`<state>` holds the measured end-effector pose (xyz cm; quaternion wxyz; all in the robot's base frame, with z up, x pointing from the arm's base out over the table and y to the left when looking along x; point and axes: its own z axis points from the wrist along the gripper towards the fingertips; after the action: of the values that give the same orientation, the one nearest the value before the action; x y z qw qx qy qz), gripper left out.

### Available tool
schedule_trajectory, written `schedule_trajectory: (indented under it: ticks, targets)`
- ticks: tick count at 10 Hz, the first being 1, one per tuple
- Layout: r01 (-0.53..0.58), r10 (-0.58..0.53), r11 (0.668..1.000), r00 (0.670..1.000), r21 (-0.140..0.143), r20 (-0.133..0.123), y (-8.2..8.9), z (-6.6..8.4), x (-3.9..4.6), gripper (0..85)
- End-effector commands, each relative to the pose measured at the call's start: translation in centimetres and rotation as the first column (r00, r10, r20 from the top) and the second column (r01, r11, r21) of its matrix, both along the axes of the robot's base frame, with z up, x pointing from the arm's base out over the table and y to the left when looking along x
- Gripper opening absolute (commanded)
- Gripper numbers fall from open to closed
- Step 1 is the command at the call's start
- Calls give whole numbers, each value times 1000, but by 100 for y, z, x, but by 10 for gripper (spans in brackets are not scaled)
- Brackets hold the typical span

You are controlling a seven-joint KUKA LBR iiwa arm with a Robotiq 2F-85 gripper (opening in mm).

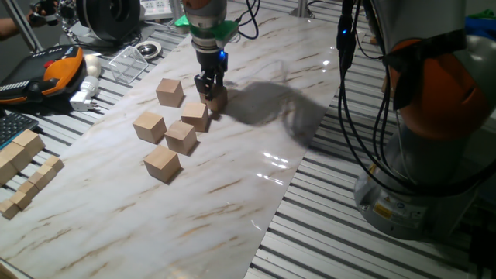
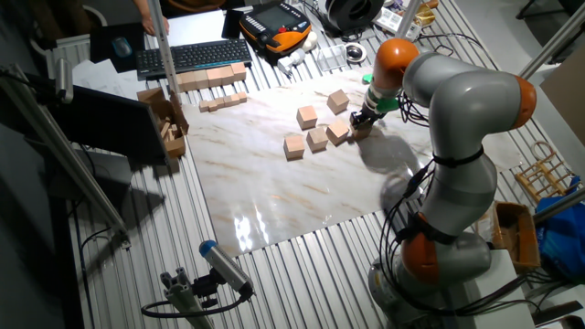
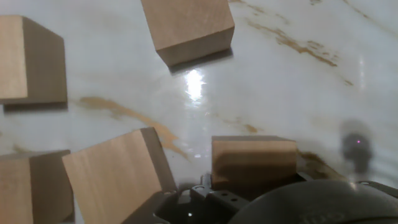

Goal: Stack the blocks into a pyramid shape

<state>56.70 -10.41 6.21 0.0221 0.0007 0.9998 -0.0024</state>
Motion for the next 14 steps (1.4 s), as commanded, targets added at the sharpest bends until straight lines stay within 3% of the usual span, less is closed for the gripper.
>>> schedule_trajectory:
  ticks: [1,4,6,8,14]
  targets:
    - [-23,23,1000,1000,1,-18,22,50,18,0]
    - [-28,28,1000,998,5,-56,92,325,63,0]
    - [-17,19,1000,997,25,-74,162,507,69,0]
    - [-2,3,1000,997,22,-78,279,670,48,0]
    - [40,-38,999,997,24,-69,590,816,36,0]
